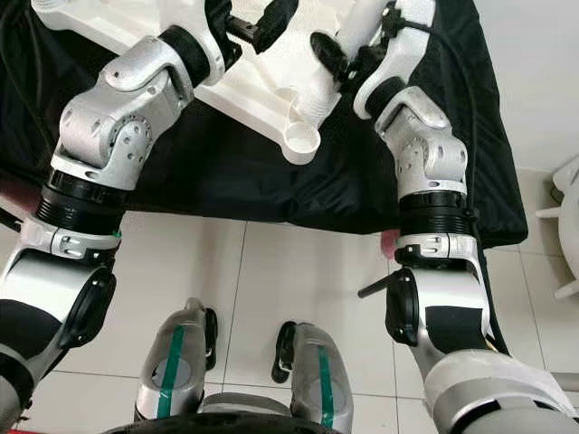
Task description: Building children table
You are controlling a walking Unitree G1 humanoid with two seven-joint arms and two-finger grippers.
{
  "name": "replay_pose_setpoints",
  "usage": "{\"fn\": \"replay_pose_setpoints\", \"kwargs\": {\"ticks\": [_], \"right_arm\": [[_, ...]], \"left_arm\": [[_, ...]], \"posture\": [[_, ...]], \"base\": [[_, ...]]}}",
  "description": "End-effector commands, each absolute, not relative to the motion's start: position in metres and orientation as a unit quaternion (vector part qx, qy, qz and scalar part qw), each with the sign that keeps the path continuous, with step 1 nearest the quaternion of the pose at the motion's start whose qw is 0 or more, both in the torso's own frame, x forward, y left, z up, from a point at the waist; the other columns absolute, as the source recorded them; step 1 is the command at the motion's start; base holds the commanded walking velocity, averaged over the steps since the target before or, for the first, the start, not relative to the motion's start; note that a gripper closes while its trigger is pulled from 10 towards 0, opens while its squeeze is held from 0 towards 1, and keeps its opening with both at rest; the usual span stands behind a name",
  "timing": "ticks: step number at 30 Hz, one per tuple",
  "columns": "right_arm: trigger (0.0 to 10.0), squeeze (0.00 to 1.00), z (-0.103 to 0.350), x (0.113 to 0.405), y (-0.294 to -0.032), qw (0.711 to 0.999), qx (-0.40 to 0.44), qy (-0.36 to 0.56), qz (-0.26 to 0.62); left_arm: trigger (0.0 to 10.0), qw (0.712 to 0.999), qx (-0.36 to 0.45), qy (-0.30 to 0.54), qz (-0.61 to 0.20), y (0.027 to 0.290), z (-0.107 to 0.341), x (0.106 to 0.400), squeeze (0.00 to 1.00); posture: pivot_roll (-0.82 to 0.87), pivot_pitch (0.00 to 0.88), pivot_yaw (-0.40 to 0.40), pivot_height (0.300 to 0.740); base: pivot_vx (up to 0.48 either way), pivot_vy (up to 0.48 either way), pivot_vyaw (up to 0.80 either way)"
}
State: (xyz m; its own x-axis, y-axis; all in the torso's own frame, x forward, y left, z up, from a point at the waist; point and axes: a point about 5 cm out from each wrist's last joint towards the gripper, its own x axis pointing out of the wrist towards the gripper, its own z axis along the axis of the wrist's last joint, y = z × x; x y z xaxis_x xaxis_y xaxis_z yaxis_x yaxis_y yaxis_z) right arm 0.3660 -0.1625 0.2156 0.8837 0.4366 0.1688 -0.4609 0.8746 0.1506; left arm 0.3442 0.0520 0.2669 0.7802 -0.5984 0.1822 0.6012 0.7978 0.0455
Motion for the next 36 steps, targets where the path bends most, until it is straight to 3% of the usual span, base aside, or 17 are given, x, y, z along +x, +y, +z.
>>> {"fn": "replay_pose_setpoints", "kwargs": {"ticks": [1, 8, 12, 13, 18, 23, 36], "right_arm": [[10.0, 0.00, 0.216, 0.363, -0.168, 0.968, 0.088, -0.086, 0.219], [10.0, 0.00, 0.221, 0.347, -0.162, 0.962, 0.103, -0.165, 0.193], [10.0, 0.00, 0.220, 0.343, -0.159, 0.961, 0.102, -0.174, 0.189], [10.0, 0.00, 0.217, 0.339, -0.156, 0.962, 0.100, -0.180, 0.182], [10.0, 0.00, 0.210, 0.329, -0.154, 0.965, 0.107, -0.182, 0.152], [10.0, 0.00, 0.205, 0.322, -0.153, 0.966, 0.125, -0.183, 0.133], [10.0, 0.00, 0.198, 0.314, -0.159, 0.974, 0.106, -0.186, 0.068]], "left_arm": [[10.0, 0.948, 0.000, -0.067, -0.312, 0.055, 0.253, 0.346, 0.00], [10.0, 0.970, -0.006, -0.051, -0.238, 0.080, 0.231, 0.345, 0.00], [10.0, 0.976, -0.017, -0.049, -0.213, 0.087, 0.227, 0.345, 0.00], [10.0, 0.983, -0.024, -0.053, -0.174, 0.098, 0.222, 0.342, 0.00], [10.0, 0.989, -0.032, -0.054, -0.132, 0.119, 0.212, 0.334, 0.00], [10.0, 0.991, -0.009, -0.041, -0.128, 0.125, 0.206, 0.335, 0.00], [10.0, 0.995, -0.067, -0.043, -0.055, 0.129, 0.201, 0.332, 0.00]], "posture": [[0.05, 0.026, -0.076, 0.740], [0.05, 0.037, -0.074, 0.740], [0.05, 0.037, -0.074, 0.740], [0.05, 0.043, -0.073, 0.740], [0.07, 0.068, -0.071, 0.740], [0.07, 0.073, -0.059, 0.740], [0.09, 0.045, -0.060, 0.740]], "base": [[0.000, 0.000, 0.00], [0.000, 0.000, 0.00], [0.000, 0.000, 0.00], [0.000, 0.000, 0.00], [0.000, 0.000, 0.00], [0.000, 0.000, 0.00], [0.000, 0.000, 0.00]]}}
